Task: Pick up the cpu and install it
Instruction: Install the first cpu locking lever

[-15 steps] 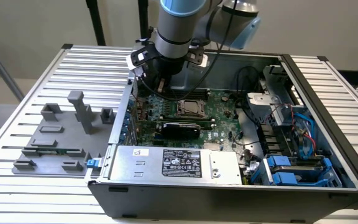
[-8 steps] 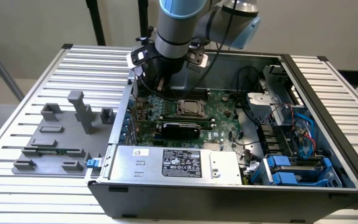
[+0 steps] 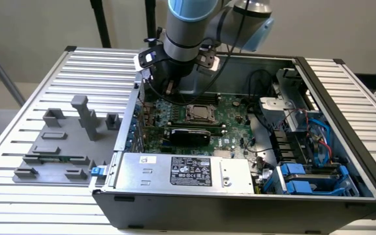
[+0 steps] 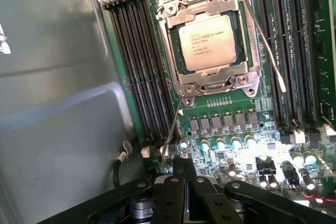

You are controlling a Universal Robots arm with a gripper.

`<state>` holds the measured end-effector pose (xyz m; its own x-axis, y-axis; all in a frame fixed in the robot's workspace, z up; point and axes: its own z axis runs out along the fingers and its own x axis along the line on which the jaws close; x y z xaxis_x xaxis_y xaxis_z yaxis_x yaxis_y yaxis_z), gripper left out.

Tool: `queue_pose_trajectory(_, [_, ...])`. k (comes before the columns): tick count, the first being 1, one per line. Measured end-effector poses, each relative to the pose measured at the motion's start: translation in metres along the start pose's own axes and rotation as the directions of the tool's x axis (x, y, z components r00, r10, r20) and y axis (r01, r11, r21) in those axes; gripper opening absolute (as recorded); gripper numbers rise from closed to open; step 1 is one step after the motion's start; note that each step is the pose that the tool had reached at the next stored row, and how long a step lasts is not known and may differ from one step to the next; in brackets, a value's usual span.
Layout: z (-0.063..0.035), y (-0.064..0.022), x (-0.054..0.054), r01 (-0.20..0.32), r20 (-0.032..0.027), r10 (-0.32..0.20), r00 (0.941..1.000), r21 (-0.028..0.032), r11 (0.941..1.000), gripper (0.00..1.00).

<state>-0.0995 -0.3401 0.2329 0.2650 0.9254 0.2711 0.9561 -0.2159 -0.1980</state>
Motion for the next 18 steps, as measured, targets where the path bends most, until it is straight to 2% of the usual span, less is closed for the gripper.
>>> queue_pose_trajectory(3, [-0.0009,0.0021,0.001,-0.004,-0.0089,0.004,1.0,0.0008,1.0,0.11])
queue_pose_trajectory(6, [-0.006,0.0025,0.002,-0.006,-0.0161,0.006,0.9999,0.0015,1.0,0.11])
queue_pose_trajectory(11, [-0.0102,0.007,0.005,-0.011,-0.024,0.012,0.9996,0.0017,0.9999,0.11])
queue_pose_trajectory(13, [-0.0111,0.0132,0.006,-0.012,-0.0246,0.012,0.9996,0.0017,0.9999,0.11])
queue_pose_trajectory(18, [-0.0139,0.0349,0.013,-0.012,-0.0255,0.012,0.9996,0.0019,0.9999,0.11])
